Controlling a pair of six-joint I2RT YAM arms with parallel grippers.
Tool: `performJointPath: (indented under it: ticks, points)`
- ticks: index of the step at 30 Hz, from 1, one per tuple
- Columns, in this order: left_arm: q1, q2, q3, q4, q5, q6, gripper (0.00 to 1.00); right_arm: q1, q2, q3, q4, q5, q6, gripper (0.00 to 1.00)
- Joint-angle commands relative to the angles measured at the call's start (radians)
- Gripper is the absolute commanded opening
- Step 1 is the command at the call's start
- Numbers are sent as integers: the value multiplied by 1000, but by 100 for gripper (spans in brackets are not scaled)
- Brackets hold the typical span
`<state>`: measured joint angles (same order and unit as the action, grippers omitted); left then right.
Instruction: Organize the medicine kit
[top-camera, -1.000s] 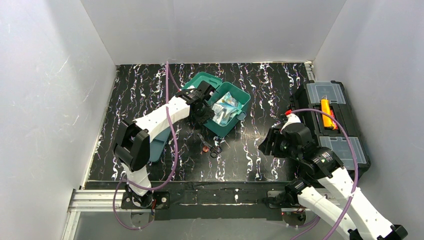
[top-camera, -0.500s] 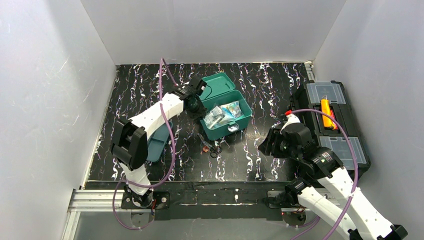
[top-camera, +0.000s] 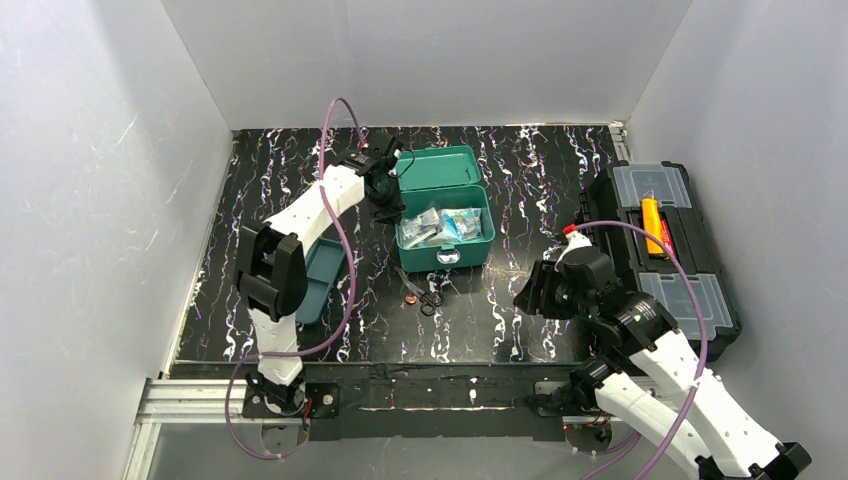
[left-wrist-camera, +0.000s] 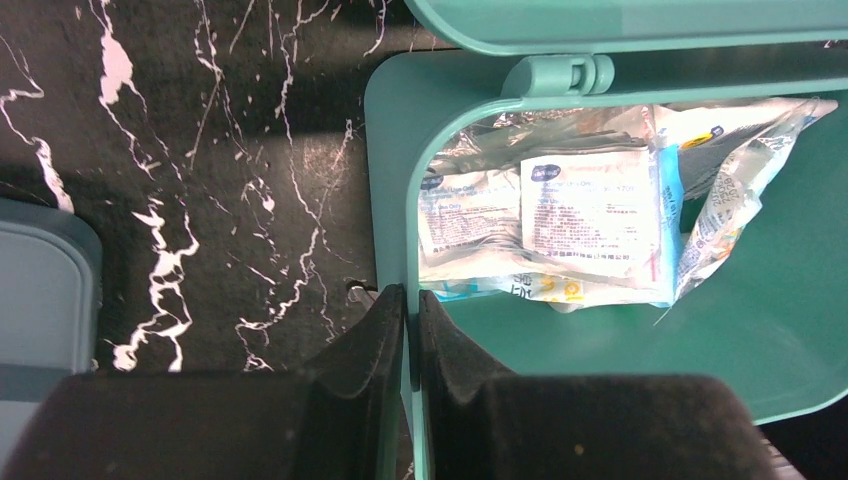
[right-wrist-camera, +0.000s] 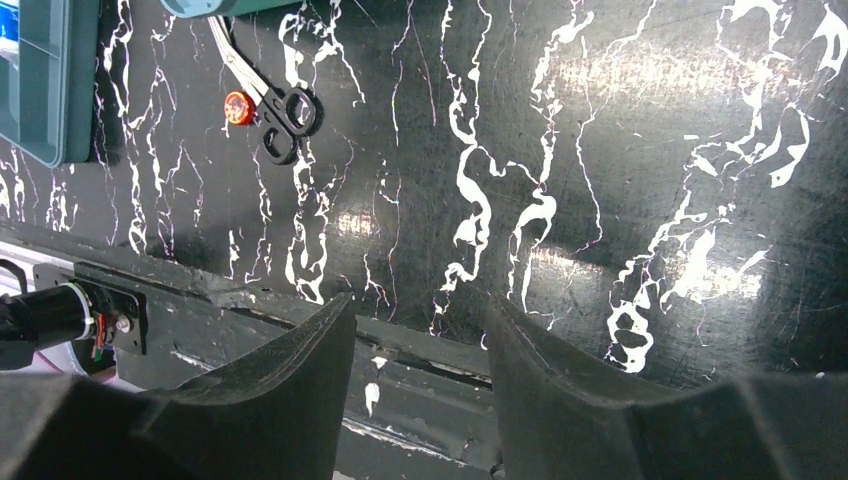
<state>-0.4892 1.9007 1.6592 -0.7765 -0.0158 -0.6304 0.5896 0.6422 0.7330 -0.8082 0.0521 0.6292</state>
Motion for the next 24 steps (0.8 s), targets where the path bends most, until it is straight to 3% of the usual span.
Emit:
performJointPath:
  ticks: [1,13,24]
  points:
    - [8,1,31,-29,40,134,0,1,7,-9,50,-16,7,57]
    - [-2,-182,-281,81,92,127,0,1,5,-35,61,-21,8,58]
    - [-92,-306,-344,17,33,149,0,3,6,-45,73,-28,15,57]
